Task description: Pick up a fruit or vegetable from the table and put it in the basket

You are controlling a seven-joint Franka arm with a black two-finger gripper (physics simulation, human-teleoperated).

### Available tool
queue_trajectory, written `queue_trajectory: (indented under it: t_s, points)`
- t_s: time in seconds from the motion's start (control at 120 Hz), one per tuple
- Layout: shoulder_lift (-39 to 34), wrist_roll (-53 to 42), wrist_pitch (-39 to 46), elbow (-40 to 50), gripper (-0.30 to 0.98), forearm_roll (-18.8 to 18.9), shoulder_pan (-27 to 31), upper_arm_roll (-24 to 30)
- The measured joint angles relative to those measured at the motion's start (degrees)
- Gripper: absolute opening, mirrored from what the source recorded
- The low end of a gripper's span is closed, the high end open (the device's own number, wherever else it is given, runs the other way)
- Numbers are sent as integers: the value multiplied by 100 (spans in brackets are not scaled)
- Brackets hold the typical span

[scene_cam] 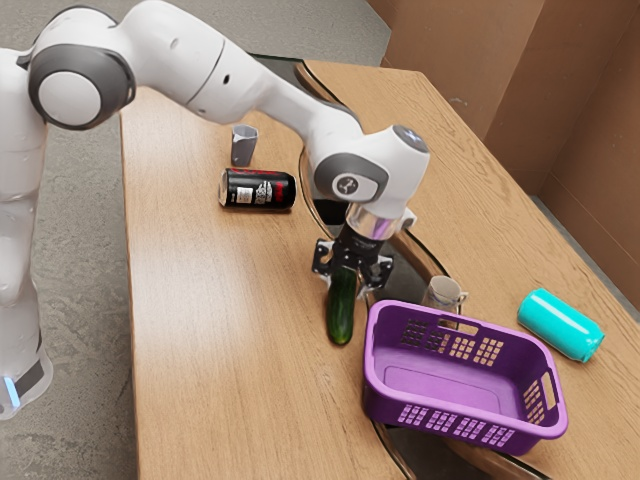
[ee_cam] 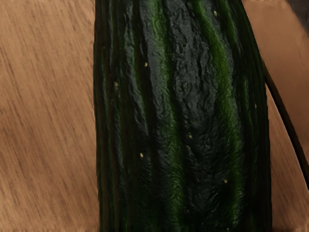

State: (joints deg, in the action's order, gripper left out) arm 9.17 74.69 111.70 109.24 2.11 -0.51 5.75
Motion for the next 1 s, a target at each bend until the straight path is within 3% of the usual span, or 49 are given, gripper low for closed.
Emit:
queue_trajectory:
  t_s: [0.092, 0.275, 0.675, 1.0]
  points:
    - [-51, -14, -26, -2, 11, 4, -10, 7]
    - [-127, -57, 18, -33, 23, -26, -9, 6]
    - [-341, -122, -394, -630, 22, 92, -5, 13]
    - [-137, -404, -755, -1456, 22, 291, -33, 617]
